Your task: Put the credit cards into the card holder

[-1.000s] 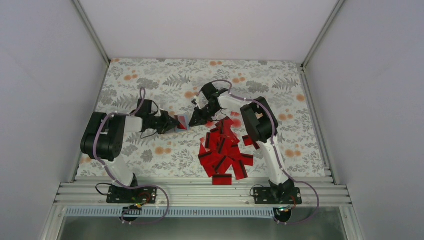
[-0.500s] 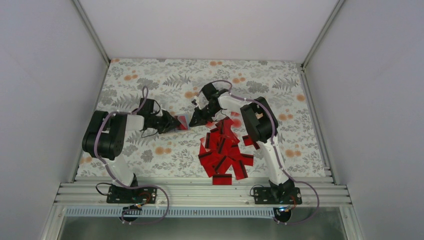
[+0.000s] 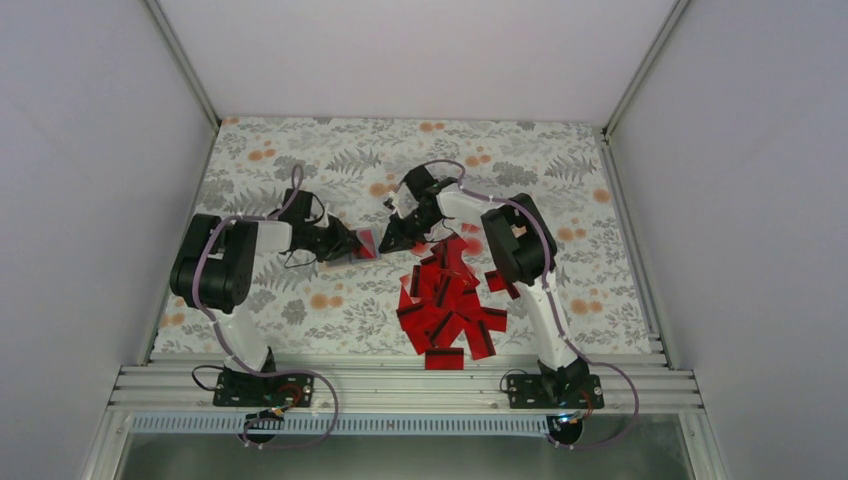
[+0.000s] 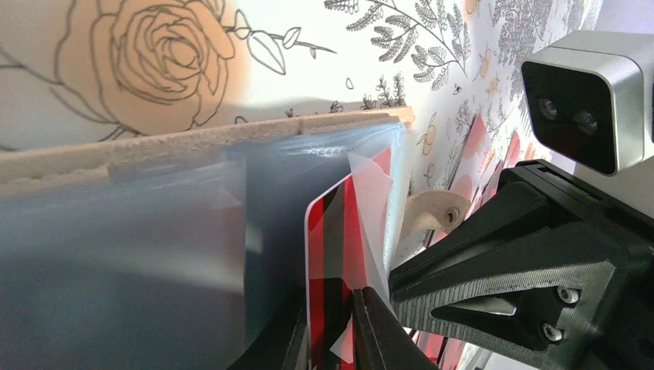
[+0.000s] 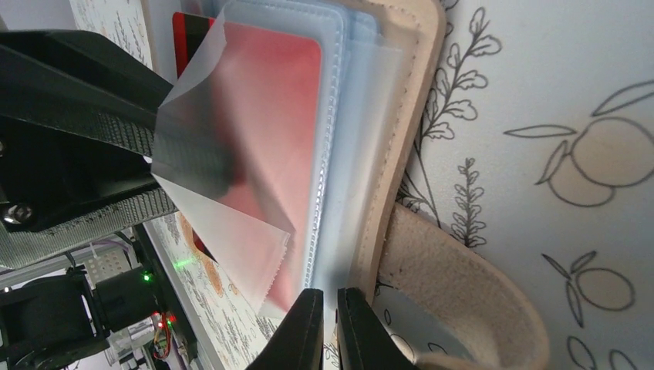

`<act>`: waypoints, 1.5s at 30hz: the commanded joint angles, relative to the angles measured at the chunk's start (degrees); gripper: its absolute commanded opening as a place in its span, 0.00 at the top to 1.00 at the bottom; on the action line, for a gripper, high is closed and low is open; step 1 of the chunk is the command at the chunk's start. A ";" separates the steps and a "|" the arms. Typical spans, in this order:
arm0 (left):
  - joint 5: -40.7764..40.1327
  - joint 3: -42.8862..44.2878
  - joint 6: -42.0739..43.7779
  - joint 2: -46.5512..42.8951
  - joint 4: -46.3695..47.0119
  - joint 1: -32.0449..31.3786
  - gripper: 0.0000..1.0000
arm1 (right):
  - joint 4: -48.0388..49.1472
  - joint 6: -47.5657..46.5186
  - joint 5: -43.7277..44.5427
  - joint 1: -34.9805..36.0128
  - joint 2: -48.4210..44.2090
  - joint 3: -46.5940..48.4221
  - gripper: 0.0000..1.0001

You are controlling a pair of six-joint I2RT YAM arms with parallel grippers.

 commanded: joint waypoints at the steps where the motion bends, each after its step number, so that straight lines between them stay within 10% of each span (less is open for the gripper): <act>1: -0.92 1.62 1.50 1.46 -0.28 -0.75 0.86 | 0.05 -1.34 -0.62 -0.45 1.71 -0.28 0.93; 9: -2.99 4.78 3.90 2.08 -3.92 -1.87 0.86 | -0.02 -1.68 -1.06 -0.78 2.03 -0.19 0.93; 30: -16.95 11.77 7.03 -3.09 -23.71 -4.59 0.38 | 0.39 -1.86 -1.15 -0.84 0.59 -1.90 0.94; 45: -17.36 12.14 6.63 -2.98 -22.35 -6.95 0.43 | -0.11 -1.46 -1.53 -0.87 -2.36 -1.49 0.94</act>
